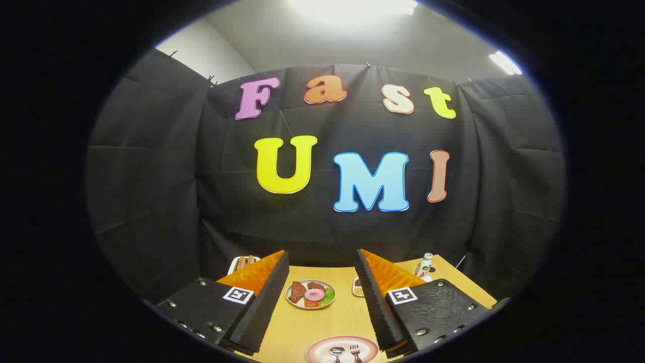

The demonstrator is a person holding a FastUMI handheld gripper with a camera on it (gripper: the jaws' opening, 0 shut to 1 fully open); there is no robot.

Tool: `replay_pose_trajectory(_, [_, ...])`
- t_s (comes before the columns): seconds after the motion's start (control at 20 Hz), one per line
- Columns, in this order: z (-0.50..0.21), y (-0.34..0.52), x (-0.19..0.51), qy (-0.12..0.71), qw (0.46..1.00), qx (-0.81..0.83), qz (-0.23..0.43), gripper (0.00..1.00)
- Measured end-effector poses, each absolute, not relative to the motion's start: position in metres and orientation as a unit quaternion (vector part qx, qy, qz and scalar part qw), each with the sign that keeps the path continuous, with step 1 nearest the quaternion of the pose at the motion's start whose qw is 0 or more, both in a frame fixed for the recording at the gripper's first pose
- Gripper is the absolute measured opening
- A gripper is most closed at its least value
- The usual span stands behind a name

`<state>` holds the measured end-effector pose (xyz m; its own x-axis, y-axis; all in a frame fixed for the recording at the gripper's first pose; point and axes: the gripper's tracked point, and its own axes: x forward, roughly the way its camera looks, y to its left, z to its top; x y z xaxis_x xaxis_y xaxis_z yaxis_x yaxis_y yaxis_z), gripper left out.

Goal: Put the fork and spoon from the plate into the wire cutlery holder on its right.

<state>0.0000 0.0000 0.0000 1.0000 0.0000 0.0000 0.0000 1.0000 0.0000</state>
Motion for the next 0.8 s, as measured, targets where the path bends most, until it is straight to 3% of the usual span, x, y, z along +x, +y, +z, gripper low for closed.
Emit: replay_pose_trajectory(0.8, [-0.052,-0.014,0.021,0.066,0.998,0.017,-0.004,0.82])
